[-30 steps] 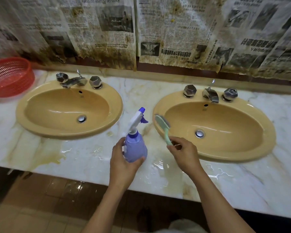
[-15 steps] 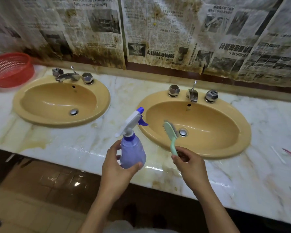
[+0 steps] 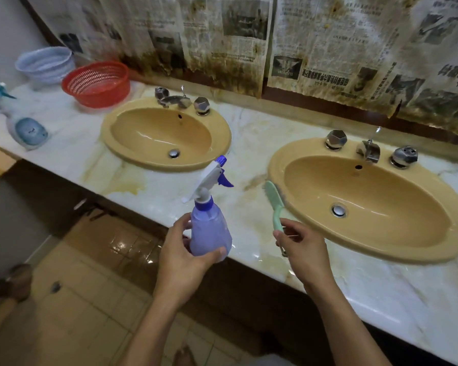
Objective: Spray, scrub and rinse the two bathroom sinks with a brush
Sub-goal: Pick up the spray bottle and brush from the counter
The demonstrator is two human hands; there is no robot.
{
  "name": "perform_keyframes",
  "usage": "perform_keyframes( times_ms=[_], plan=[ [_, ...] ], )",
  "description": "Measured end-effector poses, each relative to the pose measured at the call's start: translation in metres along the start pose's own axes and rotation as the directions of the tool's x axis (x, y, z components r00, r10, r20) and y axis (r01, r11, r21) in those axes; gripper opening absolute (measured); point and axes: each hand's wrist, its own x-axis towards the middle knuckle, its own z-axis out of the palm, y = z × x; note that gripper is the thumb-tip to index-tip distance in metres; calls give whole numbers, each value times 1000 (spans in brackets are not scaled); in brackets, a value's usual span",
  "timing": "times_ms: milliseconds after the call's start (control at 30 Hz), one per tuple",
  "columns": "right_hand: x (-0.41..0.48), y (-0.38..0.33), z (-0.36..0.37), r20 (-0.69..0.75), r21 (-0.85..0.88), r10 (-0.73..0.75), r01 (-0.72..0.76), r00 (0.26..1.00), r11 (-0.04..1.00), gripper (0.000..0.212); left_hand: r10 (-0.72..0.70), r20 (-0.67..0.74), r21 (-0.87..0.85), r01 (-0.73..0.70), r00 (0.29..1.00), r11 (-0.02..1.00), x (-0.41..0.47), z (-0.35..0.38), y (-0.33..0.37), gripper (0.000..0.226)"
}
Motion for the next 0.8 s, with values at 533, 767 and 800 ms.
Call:
perform_keyframes(
  times_ms=[533, 767, 800],
  plan=[
    [-19, -79, 203, 13, -38, 6, -6, 1000, 999, 26, 17, -48, 16, -16, 999, 1000, 80, -217, -72, 90],
    [68, -118, 291, -18, -3, -20, 20, 1000, 1000, 25, 1, -92, 37, 3, 996, 999, 197, -263, -76, 87],
    [83, -123, 306, -13, -2, -32, 32, 999, 999, 25, -7, -102, 36, 10, 995, 999, 216, -269, -76, 88]
  ],
)
